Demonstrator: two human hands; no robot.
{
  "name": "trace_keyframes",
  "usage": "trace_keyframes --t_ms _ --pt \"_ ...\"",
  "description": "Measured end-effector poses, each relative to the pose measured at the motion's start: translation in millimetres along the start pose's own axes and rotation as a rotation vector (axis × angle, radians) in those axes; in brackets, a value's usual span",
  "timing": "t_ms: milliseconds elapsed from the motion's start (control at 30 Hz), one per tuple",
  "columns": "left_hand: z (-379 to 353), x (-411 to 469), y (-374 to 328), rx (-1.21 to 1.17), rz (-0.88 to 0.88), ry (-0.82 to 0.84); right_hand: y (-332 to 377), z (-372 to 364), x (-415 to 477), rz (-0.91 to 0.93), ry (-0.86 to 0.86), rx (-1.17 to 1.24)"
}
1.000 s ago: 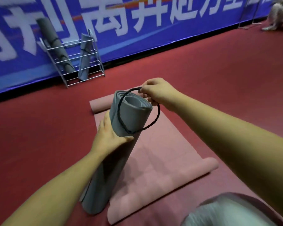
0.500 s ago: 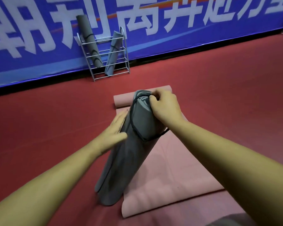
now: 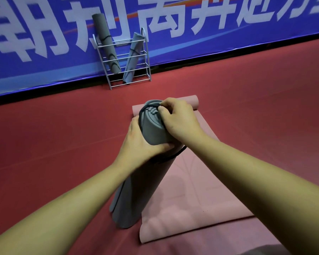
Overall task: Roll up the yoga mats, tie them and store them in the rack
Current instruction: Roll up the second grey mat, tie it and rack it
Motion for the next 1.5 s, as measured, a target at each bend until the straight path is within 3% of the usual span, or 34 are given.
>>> trace_keyframes --t_ms 167,300,433,567,667,767,900,967,1100,1167,1267,1367,1433,1500 --pt "-6.1 -14.3 -6.0 0.021 -0.048 0.056 20.7 11.5 12.2 0.22 0.171 -0.205" --pt "-15.0 -27.8 -8.5 0.054 -0.074 0.091 5.2 12.2 34.4 0.12 0.287 -0.141" --pt "-19.4 -37.4 -14.1 0.025 -0.092 0.156 -34.2 14.3 47.3 -0.035 0.15 -0.267" --pt "-14.2 -33.8 -14.3 0.028 -0.09 0.176 -65.5 18.2 47.7 -0.134 0.189 -0.215" --pt "0.5 -22.6 -10.3 -0.003 -0.088 0.148 -93.6 10.4 30.6 -0.317 0.314 0.201" --pt "4.5 -17.3 -7.6 -0.015 -0.095 0.161 -108.8 -8.4 10.0 -0.488 0.574 0.522" --pt "6.1 -11.6 -3.7 -0.025 -0.108 0.196 -107.9 -18.3 -14.3 -0.567 0.871 0.943" --pt "8.7 -8.8 -0.6 -0.037 -0.112 0.212 -104.5 -16.3 -21.0 -0.537 0.929 1.098" --pt "20.0 -0.4 3.6 -0.063 -0.105 0.172 -105.6 -12.9 -12.8 -0.529 0.88 1.332" --pt "24.7 2.2 3.6 -0.081 -0.104 0.157 -96.7 -18.4 -14.0 -0.562 0.955 1.365" --pt "23.5 2.5 1.6 -0.092 -0.104 0.159 -101.6 -24.6 -11.0 -0.58 0.935 1.1" --pt "19.9 2.7 1.3 -0.098 -0.101 0.161 -111.5 -9.7 9.6 -0.468 0.683 0.78" --pt "16.1 1.8 1.8 -0.092 -0.114 0.175 -120.6 2.6 22.8 -0.463 0.419 0.696" --pt "11.8 -0.7 1.1 -0.081 -0.135 0.195 -127.1 -7.3 18.2 -0.519 0.325 0.631"
Point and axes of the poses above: each hand's wrist, its own x-axis towards the middle knuckle, its own z-axis out of the back of the hand, y = z × x, the point moved 8 cm from there along x, towards the middle knuckle, and after that the axes turned 11 degrees about -x, right-handed, at the moved point
